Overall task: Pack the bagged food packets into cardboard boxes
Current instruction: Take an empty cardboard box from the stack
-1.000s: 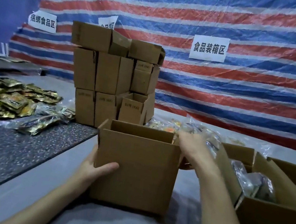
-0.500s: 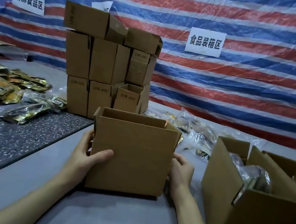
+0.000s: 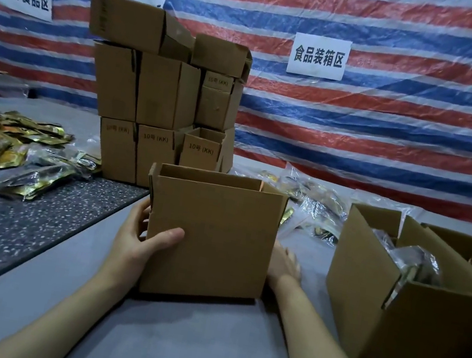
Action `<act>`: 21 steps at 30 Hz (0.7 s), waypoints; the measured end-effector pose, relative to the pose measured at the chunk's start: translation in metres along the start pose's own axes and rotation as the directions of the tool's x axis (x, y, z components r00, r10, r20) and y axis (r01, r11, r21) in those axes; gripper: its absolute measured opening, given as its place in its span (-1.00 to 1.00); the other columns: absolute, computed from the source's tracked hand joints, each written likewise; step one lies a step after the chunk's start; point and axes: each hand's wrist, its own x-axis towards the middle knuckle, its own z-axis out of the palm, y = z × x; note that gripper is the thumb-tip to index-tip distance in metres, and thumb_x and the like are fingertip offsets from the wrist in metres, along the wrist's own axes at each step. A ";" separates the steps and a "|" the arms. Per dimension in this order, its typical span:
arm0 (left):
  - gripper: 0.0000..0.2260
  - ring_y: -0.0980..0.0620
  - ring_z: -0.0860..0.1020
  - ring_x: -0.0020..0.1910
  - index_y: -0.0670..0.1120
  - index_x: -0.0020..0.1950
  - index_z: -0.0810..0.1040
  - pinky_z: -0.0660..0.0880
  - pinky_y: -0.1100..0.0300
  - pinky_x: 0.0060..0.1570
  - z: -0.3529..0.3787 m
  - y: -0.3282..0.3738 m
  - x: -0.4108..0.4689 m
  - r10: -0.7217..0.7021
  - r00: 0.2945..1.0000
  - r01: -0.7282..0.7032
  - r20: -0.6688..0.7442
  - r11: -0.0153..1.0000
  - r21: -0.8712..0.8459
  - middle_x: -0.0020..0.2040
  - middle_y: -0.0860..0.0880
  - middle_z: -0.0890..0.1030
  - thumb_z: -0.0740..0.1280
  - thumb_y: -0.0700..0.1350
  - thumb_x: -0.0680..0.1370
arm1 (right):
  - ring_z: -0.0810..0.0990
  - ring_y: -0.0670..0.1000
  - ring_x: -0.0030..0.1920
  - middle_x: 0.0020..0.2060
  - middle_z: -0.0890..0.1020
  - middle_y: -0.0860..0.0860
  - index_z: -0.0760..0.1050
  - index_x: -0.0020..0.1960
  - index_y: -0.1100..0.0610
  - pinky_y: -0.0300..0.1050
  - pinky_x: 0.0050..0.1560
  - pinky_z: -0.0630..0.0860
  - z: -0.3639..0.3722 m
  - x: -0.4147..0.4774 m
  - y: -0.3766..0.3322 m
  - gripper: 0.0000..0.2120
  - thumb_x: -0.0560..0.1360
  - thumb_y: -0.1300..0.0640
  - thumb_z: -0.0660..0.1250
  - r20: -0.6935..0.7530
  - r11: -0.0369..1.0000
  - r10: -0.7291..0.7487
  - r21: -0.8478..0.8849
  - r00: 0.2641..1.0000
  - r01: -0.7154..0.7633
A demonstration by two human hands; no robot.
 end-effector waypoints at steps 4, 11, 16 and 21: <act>-0.19 -0.14 0.64 0.17 0.04 0.36 0.51 0.62 -0.13 0.10 -0.002 0.001 0.001 0.015 0.999 -0.015 -0.032 1.000 -0.012 0.24 -0.11 0.63 0.58 0.15 0.13 | 0.10 0.10 0.58 0.58 0.22 0.01 0.30 0.51 -0.06 0.01 0.53 0.04 0.003 0.004 -0.006 -0.59 0.70 -0.01 -0.02 -0.024 0.999 0.032 -0.033 0.999 -0.033; -0.17 -0.15 0.64 0.17 0.03 0.38 0.50 0.61 -0.16 0.11 0.000 0.000 0.002 0.018 1.000 -0.018 -0.024 1.000 -0.008 0.22 -0.11 0.65 0.59 0.16 0.13 | 0.18 0.10 0.54 0.56 0.25 0.02 0.31 0.51 0.02 -0.01 0.48 0.10 0.006 0.014 0.000 -0.59 0.69 0.00 0.03 -0.077 0.998 0.063 0.004 0.995 -0.063; -0.19 -0.15 0.65 0.17 0.08 0.36 0.52 0.63 -0.11 0.05 -0.001 -0.001 0.002 0.004 1.000 -0.005 -0.026 1.000 -0.023 0.22 -0.08 0.65 0.59 0.17 0.12 | 0.03 0.13 0.59 0.62 0.11 0.03 0.18 0.58 -0.04 0.02 0.49 0.02 0.006 0.016 -0.002 -0.55 0.70 0.00 0.01 0.007 0.998 0.066 0.006 0.998 -0.066; -0.23 -0.09 0.69 0.08 0.10 0.34 0.52 0.66 0.05 -0.10 0.001 0.000 0.000 0.002 1.000 -0.001 0.015 1.000 -0.025 0.16 -0.04 0.69 0.59 0.16 0.14 | 0.35 0.25 0.42 0.41 0.42 0.20 0.42 0.40 0.06 0.09 0.39 0.22 -0.003 0.022 -0.001 -0.62 0.66 -0.05 0.10 0.001 0.988 0.074 0.138 0.997 -0.073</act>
